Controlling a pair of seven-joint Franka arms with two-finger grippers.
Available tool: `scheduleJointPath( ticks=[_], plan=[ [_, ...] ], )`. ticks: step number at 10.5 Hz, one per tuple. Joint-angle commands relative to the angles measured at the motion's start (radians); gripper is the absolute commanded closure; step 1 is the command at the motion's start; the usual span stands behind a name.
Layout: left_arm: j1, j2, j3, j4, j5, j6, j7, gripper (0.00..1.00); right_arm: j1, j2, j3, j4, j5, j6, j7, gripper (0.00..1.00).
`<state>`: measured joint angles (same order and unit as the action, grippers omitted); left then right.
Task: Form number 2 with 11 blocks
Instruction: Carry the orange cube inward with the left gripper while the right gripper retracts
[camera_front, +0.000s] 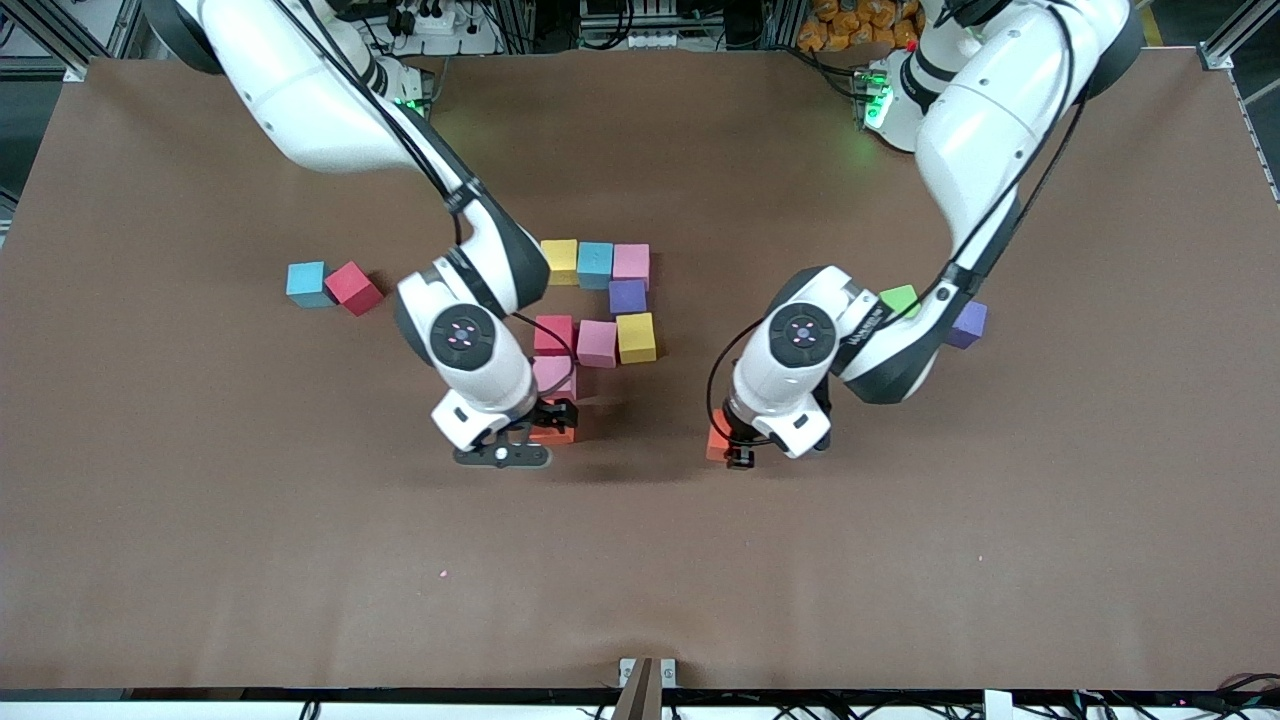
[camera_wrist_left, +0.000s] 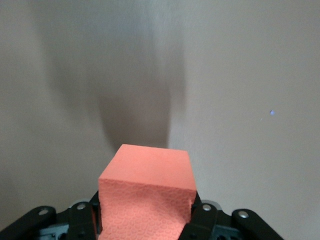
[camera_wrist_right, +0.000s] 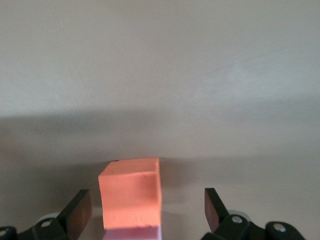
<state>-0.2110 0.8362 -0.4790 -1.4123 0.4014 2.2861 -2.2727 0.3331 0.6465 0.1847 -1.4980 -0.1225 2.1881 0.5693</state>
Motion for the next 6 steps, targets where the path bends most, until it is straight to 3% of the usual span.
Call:
scheduleJointPath(
  ticks=[1, 3, 6],
  plan=[
    [-0.076, 0.066, 0.049, 0.099, -0.019, 0.036, -0.042, 0.49, -0.110, -0.207, 0.009, -0.192, 0.123, -0.048, -0.156, 0.00],
    [-0.114, 0.098, 0.056, 0.150, -0.019, 0.047, -0.044, 0.49, -0.176, -0.336, 0.009, -0.279, 0.133, -0.085, -0.163, 0.00],
    [-0.149, 0.096, 0.054, 0.148, -0.024, 0.049, -0.041, 0.50, -0.276, -0.513, 0.009, -0.390, 0.133, -0.114, -0.277, 0.00]
  ],
)
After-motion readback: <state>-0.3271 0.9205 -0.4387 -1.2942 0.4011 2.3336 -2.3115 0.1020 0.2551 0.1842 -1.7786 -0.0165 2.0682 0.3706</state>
